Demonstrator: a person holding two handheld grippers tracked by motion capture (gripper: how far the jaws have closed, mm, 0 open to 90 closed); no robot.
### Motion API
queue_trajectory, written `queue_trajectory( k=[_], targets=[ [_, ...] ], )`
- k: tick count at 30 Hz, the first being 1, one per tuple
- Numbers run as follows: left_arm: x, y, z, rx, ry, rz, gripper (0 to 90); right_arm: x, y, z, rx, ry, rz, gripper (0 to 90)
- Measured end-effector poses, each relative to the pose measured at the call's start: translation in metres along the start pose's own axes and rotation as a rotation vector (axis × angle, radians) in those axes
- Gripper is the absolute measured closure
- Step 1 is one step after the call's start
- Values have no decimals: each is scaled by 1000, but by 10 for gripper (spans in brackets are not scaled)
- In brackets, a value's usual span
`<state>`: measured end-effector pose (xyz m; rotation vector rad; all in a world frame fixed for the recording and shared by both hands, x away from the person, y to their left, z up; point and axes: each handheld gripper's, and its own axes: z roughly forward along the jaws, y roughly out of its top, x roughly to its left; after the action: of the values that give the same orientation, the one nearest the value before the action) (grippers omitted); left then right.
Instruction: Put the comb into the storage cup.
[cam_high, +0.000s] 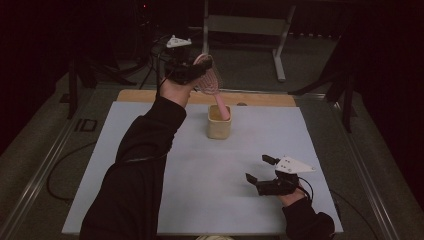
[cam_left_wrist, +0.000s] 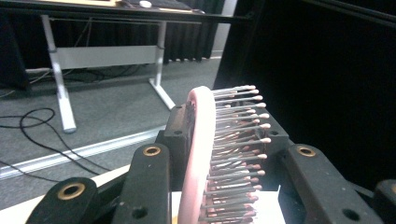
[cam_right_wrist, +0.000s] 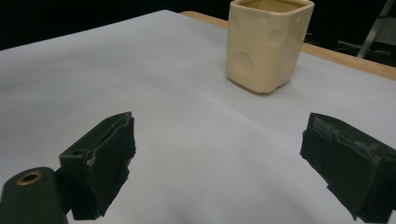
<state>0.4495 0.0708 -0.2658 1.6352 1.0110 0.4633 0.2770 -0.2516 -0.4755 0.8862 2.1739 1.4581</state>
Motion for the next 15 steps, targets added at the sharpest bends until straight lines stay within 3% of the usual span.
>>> queue_trajectory(
  k=[7,15],
  targets=[
    [10,5,5,-27,43,-33,665,1,0,1,2,6,0,92],
    [10,-3,14,-26,65,-29,665,1,0,2,2,14,0,92]
  ],
)
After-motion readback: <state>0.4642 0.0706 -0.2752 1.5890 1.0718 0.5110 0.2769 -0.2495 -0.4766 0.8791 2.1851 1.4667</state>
